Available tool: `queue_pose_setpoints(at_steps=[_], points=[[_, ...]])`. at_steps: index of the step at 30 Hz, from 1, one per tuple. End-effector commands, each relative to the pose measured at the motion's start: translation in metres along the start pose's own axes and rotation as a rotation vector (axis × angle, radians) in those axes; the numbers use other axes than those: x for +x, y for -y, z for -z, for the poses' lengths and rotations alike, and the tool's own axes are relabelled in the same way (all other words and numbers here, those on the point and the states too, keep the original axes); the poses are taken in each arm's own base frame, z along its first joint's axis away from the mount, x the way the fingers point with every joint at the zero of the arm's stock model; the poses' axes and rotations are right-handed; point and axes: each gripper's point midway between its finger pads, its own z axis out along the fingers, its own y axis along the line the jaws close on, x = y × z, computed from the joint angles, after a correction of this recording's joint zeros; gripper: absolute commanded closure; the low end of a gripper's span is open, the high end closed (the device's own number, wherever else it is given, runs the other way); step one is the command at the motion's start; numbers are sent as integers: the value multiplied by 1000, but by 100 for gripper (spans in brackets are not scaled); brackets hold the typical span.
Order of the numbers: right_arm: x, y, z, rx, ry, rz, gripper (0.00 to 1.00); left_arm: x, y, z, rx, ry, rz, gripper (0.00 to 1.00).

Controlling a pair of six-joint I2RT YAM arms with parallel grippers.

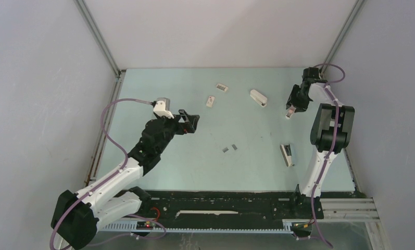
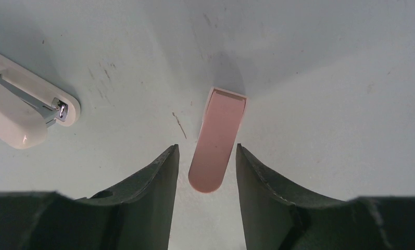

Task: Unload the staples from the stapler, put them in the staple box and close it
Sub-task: Pick up the stapler from the center of the board.

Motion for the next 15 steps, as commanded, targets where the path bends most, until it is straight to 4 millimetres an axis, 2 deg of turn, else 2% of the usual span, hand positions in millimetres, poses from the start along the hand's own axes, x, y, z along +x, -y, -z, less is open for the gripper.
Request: queue_pose_setpoints(at_steps=[1,4,8,10,15], points=[[-2,3,-2,13,-1,-9,47,-7,6,3,31,39,21,0],[0,5,-5,12,-10,-17,47,-8,6,4,34,43,23,0],[2,8,-4,4,-14,-27,56,-9,7,3,38,43,27,0],[1,8,-1,-3,-8,-29,64,-9,8,3,42,44,29,0],[-1,0,14,-59,15,-24,93,-9,13,3,68,44,31,0]])
